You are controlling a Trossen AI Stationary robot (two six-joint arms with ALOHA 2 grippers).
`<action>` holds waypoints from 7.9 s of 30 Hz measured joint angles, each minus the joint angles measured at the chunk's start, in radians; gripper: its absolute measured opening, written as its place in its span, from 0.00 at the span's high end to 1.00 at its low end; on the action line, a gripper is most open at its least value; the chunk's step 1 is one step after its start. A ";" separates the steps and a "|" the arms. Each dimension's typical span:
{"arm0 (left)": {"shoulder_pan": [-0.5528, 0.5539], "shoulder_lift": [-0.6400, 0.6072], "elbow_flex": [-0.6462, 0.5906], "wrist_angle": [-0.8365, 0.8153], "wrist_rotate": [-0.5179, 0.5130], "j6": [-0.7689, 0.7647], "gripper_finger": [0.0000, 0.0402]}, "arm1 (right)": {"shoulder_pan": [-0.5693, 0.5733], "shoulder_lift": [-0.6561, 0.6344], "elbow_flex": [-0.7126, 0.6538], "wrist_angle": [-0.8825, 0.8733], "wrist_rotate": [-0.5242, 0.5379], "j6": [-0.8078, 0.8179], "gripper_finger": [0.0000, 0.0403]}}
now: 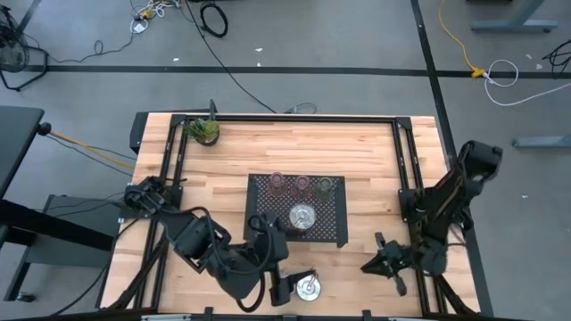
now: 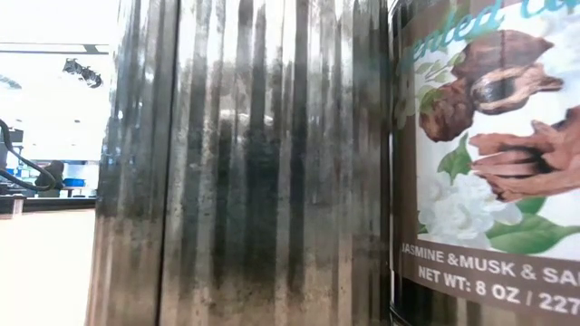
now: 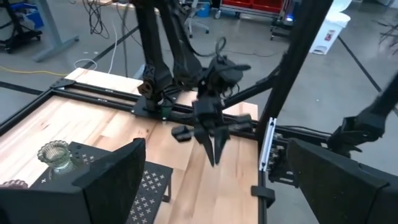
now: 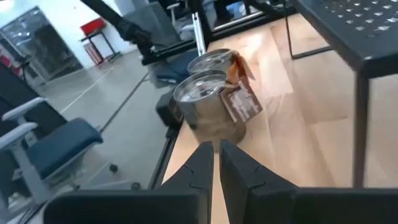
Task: Pick & Place candle stick holders
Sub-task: Put the right silver scented candle on the shelf
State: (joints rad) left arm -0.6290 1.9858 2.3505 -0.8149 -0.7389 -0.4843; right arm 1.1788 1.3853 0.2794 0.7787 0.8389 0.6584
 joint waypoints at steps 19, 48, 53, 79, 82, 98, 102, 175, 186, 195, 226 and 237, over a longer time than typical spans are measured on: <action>0.004 0.000 0.000 0.002 0.003 0.000 0.03 | -0.140 0.439 0.258 0.171 -0.262 -0.210 0.81; 0.004 0.000 0.000 -0.034 0.003 0.010 0.03 | -0.307 0.530 0.423 -0.086 -0.201 -0.009 0.05; 0.004 0.000 0.000 -0.037 0.002 0.010 0.03 | -0.298 0.628 0.461 0.039 -0.238 -0.064 0.06; 0.006 0.000 0.000 -0.046 0.003 0.036 0.03 | -0.385 0.849 0.722 -0.009 -0.248 -0.152 0.06; 0.006 0.000 0.000 -0.051 0.003 0.035 0.03 | -0.388 0.849 0.722 -0.002 -0.249 -0.159 0.06; 0.006 0.000 0.000 -0.054 0.003 0.035 0.03 | -0.397 0.850 0.720 0.103 -0.243 -0.181 0.06; 0.007 0.000 0.000 -0.055 0.003 0.035 0.03 | -0.406 0.850 0.735 0.082 -0.242 -0.196 0.06; 0.020 0.005 -0.001 -0.067 0.108 0.077 0.03 | -0.368 0.483 0.871 -0.624 -0.184 -0.222 0.27; 0.019 0.005 -0.001 -0.076 0.109 0.031 0.03 | -0.290 0.270 0.873 -0.834 -0.055 -0.134 0.27; 0.017 0.006 -0.001 -0.078 0.109 0.024 0.03 | -0.215 0.132 0.874 -1.152 0.113 0.075 0.27; 0.024 0.006 -0.001 -0.073 0.108 0.052 0.03 | -0.357 0.065 0.858 -1.560 0.199 0.378 0.27; 0.033 0.006 -0.001 -0.073 0.108 0.082 0.03 | -0.413 0.067 0.799 -1.462 0.184 0.382 0.27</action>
State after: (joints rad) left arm -0.5964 1.9915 2.3493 -0.8879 -0.6308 -0.4024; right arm 0.7660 1.4525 1.0788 -0.6833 1.0224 1.0405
